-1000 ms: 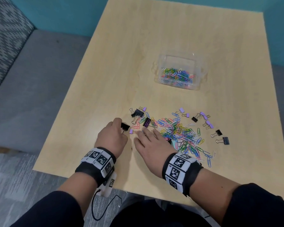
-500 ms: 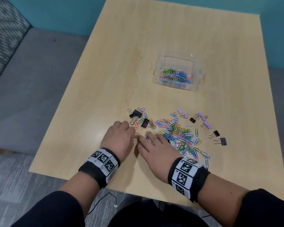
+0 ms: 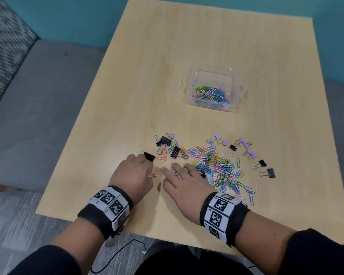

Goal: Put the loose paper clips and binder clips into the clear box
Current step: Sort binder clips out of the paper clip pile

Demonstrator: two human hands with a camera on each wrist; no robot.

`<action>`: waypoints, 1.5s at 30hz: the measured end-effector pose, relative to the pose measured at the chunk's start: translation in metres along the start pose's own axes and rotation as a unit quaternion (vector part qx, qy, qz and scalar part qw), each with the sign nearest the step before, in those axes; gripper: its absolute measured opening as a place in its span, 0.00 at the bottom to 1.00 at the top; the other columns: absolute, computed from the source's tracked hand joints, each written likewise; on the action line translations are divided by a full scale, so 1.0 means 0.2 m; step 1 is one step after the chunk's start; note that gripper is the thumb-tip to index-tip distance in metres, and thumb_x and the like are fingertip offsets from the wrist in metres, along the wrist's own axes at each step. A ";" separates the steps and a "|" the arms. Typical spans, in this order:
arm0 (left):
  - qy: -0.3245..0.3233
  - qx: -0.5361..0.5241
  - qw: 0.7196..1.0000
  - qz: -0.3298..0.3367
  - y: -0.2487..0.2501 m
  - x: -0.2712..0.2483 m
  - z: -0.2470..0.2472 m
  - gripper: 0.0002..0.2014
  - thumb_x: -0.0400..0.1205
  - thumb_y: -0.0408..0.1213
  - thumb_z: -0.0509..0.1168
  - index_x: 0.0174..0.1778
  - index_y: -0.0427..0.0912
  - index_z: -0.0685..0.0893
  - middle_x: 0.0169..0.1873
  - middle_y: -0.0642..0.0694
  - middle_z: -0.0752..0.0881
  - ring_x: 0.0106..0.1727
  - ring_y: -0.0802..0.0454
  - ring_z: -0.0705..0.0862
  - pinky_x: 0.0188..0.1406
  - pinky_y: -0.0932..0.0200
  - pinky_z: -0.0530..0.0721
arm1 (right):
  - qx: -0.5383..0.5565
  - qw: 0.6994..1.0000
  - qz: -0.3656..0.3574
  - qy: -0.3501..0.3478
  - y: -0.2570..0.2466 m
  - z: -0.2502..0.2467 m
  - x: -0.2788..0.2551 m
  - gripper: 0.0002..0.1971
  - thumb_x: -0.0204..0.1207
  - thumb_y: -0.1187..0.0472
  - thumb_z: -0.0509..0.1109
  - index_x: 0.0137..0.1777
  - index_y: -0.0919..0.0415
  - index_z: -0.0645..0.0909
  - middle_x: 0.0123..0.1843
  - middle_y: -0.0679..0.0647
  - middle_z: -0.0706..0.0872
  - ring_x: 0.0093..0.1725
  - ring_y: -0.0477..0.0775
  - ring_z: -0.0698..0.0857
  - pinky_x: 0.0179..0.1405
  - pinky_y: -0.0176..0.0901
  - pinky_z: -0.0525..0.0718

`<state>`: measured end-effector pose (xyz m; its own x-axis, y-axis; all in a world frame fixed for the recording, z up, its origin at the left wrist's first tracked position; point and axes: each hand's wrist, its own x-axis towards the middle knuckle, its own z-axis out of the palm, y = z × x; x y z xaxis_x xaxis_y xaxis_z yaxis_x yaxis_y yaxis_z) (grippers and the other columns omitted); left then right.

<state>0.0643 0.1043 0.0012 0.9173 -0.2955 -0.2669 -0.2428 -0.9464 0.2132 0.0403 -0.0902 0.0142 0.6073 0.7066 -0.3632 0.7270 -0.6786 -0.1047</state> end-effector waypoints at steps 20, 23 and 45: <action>0.013 -0.015 0.999 -0.040 0.10 0.39 -0.11 0.06 0.81 0.39 0.59 0.47 0.41 0.76 0.45 0.42 0.76 0.36 0.43 0.73 0.31 0.52 0.72 | -0.004 0.998 0.056 -0.008 0.05 0.05 -0.02 0.32 0.73 0.60 0.46 0.78 0.68 0.64 0.79 0.68 0.65 0.77 0.71 0.64 0.72 0.68 0.66; 0.020 -0.076 0.995 -0.064 0.07 0.38 -0.11 0.04 0.79 0.38 0.61 0.44 0.42 0.74 0.43 0.45 0.74 0.34 0.41 0.76 0.33 0.48 0.80 | 0.006 0.998 0.059 0.001 0.06 0.08 -0.07 0.29 0.72 0.60 0.50 0.74 0.69 0.70 0.71 0.68 0.75 0.72 0.72 0.70 0.69 0.68 0.71; 0.116 -0.006 0.993 0.024 -0.01 0.30 -0.08 0.18 0.66 0.21 0.64 0.49 0.41 0.86 0.51 0.40 0.83 0.46 0.36 0.77 0.37 0.46 0.81 | -0.080 0.996 0.029 -0.021 0.05 0.00 0.05 0.31 0.79 0.60 0.36 0.82 0.70 0.45 0.84 0.68 0.47 0.83 0.69 0.45 0.76 0.74 0.40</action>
<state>0.1244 0.0900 -0.0004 0.9532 -0.3004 -0.0338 -0.2848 -0.9300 0.2325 0.0532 -0.0900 0.0090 0.6385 0.6558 -0.4028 0.7346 -0.6754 0.0648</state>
